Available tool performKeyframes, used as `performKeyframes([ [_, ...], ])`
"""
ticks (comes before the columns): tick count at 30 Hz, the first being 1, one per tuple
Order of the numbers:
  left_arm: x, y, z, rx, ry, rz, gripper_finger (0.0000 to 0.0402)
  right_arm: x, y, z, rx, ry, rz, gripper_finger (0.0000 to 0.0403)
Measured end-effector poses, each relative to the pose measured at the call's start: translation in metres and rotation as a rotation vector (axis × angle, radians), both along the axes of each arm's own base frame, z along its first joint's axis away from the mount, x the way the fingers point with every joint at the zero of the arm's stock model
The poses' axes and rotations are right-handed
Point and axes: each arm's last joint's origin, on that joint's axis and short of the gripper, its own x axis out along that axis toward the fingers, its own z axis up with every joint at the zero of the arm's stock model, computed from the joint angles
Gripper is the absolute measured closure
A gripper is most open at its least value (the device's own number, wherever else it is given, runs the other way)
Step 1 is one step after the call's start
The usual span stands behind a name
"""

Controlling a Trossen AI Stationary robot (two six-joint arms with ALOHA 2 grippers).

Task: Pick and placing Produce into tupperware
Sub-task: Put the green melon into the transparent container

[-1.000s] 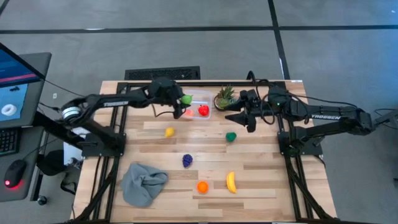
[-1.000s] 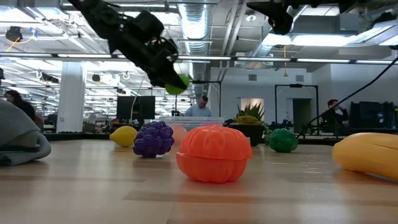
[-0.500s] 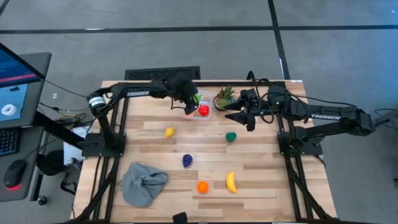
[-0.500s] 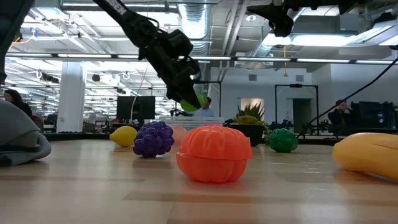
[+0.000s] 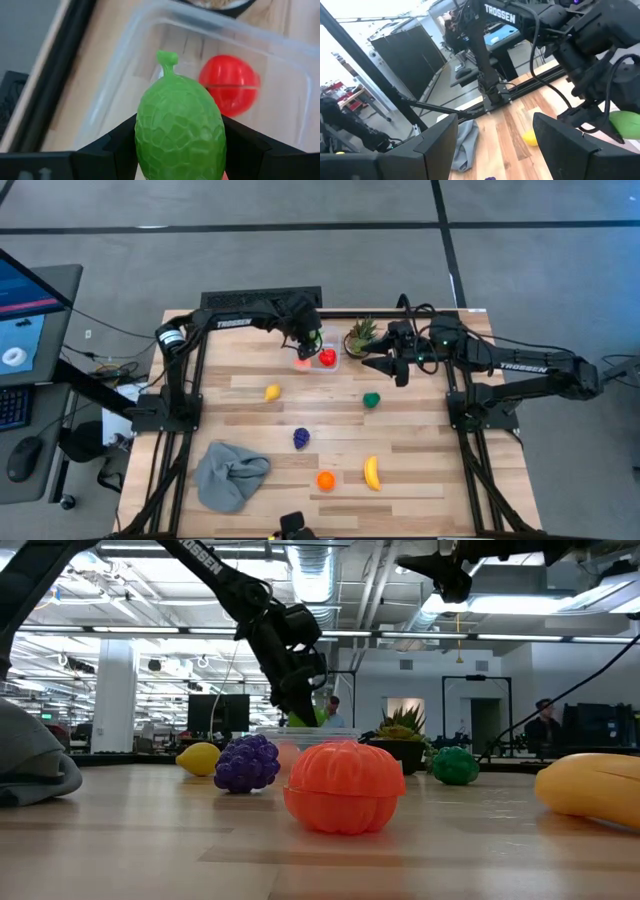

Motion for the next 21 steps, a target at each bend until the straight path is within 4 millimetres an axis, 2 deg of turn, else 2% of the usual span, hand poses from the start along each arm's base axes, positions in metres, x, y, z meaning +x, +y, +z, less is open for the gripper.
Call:
performKeyframes([
  [7,-0.005,0.008,-0.004,-0.003,0.021,0.011,0.0191,0.0,0.0,0.0,-0.002,0.0,0.0,0.0122],
  [14,0.001,0.001,-0.023,-0.073,0.077,-0.021,0.0191,0.0,0.0,0.0,-0.001,-0.004,0.0,0.0122],
  [21,0.005,-0.001,-0.024,-0.061,0.067,-0.026,0.0191,0.0,0.001,0.001,0.007,-0.006,0.002,0.0122],
])
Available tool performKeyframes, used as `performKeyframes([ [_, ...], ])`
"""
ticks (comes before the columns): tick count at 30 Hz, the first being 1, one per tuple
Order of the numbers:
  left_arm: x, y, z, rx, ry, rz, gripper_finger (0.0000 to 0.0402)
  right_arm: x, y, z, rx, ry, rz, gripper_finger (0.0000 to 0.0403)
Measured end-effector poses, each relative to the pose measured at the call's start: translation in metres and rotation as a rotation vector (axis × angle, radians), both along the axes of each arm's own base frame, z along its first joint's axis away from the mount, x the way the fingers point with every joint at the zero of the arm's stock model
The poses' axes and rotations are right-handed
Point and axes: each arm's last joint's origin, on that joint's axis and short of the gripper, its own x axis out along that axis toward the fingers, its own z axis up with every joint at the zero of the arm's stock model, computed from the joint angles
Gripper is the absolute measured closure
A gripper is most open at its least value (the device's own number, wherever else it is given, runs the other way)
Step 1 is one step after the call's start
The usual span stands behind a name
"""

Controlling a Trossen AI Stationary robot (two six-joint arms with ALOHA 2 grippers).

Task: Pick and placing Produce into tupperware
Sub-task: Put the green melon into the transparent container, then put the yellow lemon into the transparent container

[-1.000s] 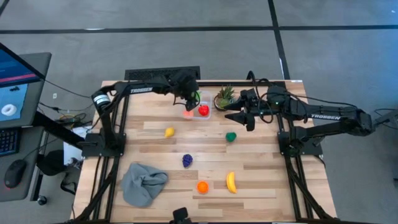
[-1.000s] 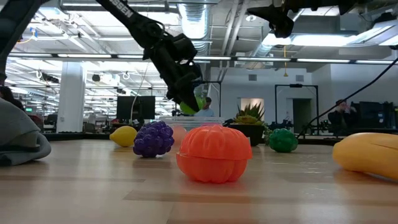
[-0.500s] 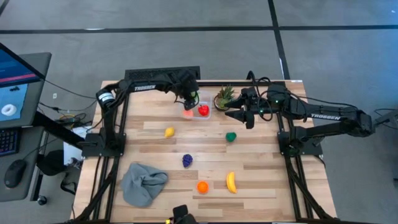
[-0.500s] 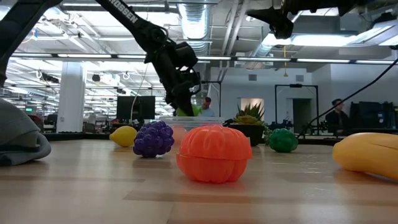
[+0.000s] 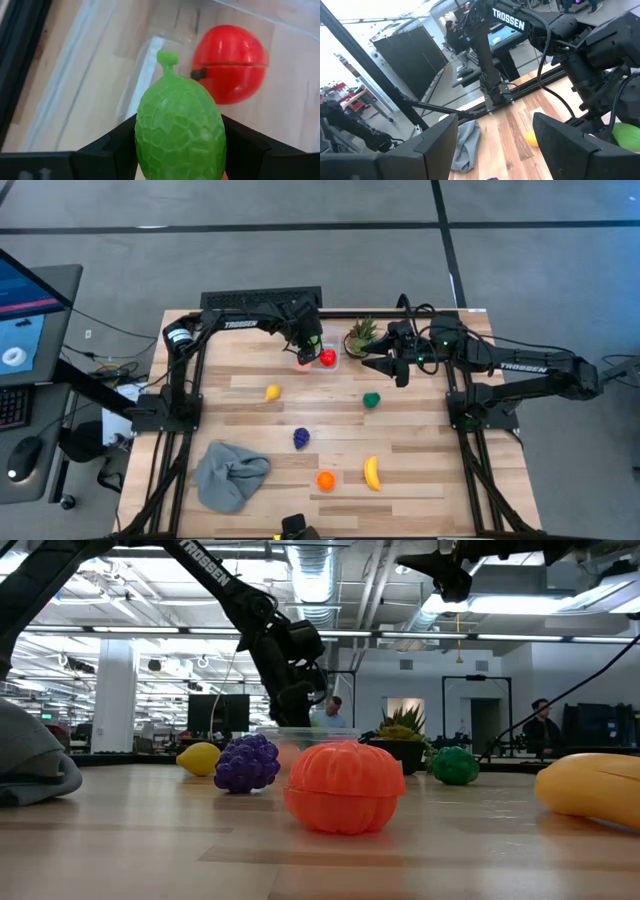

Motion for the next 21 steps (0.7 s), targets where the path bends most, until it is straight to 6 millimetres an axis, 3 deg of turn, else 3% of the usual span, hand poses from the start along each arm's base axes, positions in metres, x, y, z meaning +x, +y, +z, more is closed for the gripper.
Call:
performKeyframes([
  [13,0.0017,0.0,0.0009,0.007,-0.016,-0.003,0.0143,0.0,-0.0001,-0.0002,0.008,0.003,-0.001,0.0122],
  [21,0.0017,0.0,0.001,0.008,-0.016,-0.004,0.0139,-0.0001,-0.0001,-0.0006,0.009,0.007,-0.001,0.0122],
])
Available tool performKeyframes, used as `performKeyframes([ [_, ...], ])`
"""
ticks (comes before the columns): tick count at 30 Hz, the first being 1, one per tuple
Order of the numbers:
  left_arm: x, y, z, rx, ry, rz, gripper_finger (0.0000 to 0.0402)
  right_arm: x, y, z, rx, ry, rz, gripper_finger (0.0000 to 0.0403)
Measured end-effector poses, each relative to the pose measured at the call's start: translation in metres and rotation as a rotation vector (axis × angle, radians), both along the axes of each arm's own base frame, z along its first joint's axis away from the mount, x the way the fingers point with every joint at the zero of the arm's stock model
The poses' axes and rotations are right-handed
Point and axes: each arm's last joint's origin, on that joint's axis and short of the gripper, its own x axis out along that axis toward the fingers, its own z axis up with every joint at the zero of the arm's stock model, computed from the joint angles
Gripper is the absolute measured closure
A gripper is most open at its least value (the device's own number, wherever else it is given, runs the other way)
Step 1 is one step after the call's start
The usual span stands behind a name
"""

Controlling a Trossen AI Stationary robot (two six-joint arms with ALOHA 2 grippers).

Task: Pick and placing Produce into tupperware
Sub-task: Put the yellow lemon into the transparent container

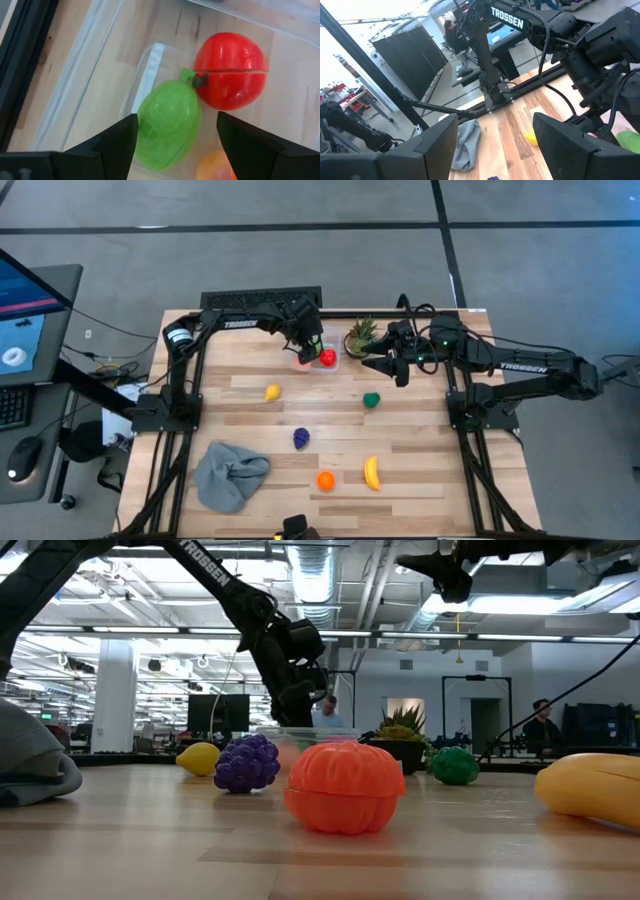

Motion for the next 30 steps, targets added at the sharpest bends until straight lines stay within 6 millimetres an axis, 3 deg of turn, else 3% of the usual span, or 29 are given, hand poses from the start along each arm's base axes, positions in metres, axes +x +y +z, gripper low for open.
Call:
performKeyframes([
  [7,-0.002,-0.001,0.005,-0.007,-0.008,-0.009,0.0139,0.0,0.0,0.0,0.0,0.0,0.0,0.0122],
  [15,-0.009,-0.006,0.039,0.026,-0.079,-0.025,0.0138,0.0,0.0,0.0,0.001,0.003,0.0,0.0122],
  [24,-0.039,-0.024,0.077,0.02,-0.013,-0.09,0.0138,0.0,0.0,-0.001,-0.002,0.011,0.002,0.0122],
  [30,-0.062,-0.039,0.092,-0.059,0.075,-0.105,0.0138,0.0,0.0,-0.001,-0.012,0.011,0.006,0.0122],
])
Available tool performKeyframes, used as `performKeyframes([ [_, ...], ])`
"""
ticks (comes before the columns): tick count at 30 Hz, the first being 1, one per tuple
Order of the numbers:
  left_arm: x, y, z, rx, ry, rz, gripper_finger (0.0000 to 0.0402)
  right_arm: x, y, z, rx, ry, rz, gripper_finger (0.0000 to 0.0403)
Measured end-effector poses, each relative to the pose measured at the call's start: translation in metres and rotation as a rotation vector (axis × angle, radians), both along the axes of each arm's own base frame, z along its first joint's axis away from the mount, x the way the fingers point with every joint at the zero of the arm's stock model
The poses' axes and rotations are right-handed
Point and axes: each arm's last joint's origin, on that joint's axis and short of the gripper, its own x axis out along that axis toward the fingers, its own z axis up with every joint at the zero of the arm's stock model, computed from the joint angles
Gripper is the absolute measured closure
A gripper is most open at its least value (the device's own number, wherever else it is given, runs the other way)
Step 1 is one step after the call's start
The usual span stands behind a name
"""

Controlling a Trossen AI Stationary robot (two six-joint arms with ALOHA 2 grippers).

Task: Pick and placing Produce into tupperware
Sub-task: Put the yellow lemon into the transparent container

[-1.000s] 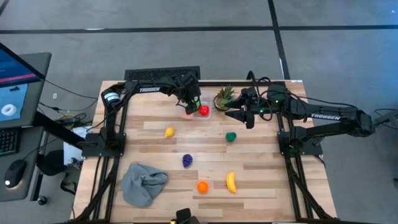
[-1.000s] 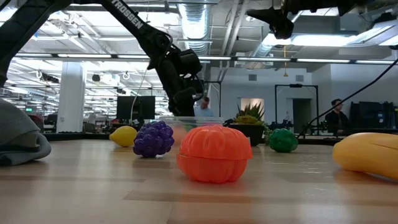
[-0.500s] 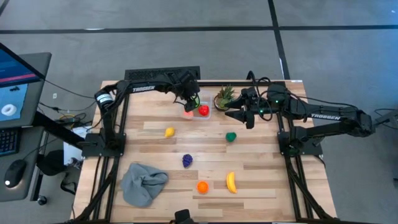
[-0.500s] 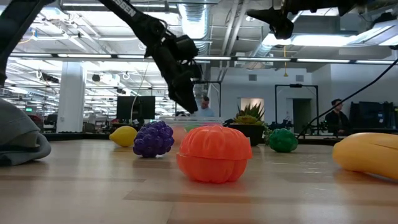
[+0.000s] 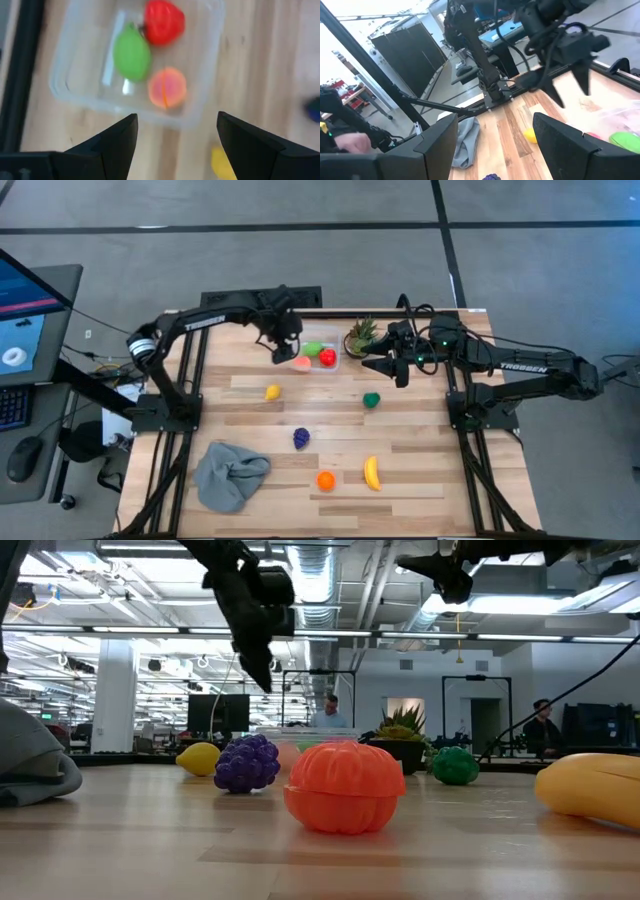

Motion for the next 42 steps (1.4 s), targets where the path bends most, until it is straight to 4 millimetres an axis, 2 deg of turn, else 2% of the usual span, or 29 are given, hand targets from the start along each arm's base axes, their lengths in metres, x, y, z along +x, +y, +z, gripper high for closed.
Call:
performKeyframes([
  [7,-0.021,-0.013,0.014,-0.062,0.078,0.025,0.0138,0.0,0.0,0.0,-0.001,0.0,0.0,0.0122],
  [11,-0.03,-0.019,0.014,-0.089,0.099,0.052,0.0138,0.0,0.001,0.0,-0.001,0.0,0.005,0.0122],
  [15,-0.042,-0.026,0.004,-0.149,0.134,0.106,0.0138,0.001,0.005,0.0,-0.001,0.0,0.023,0.0122],
  [23,-0.065,-0.04,-0.032,-0.259,0.224,0.301,0.0138,0.002,0.01,0.0,-0.002,-0.001,0.043,0.0122],
  [30,-0.064,-0.044,-0.042,-0.269,0.168,0.457,0.0139,0.002,0.009,0.001,-0.003,-0.005,0.041,0.0122],
  [42,-0.048,-0.073,-0.042,-0.164,0.193,0.464,0.0139,0.002,0.01,0.001,-0.006,-0.005,0.042,0.0122],
])
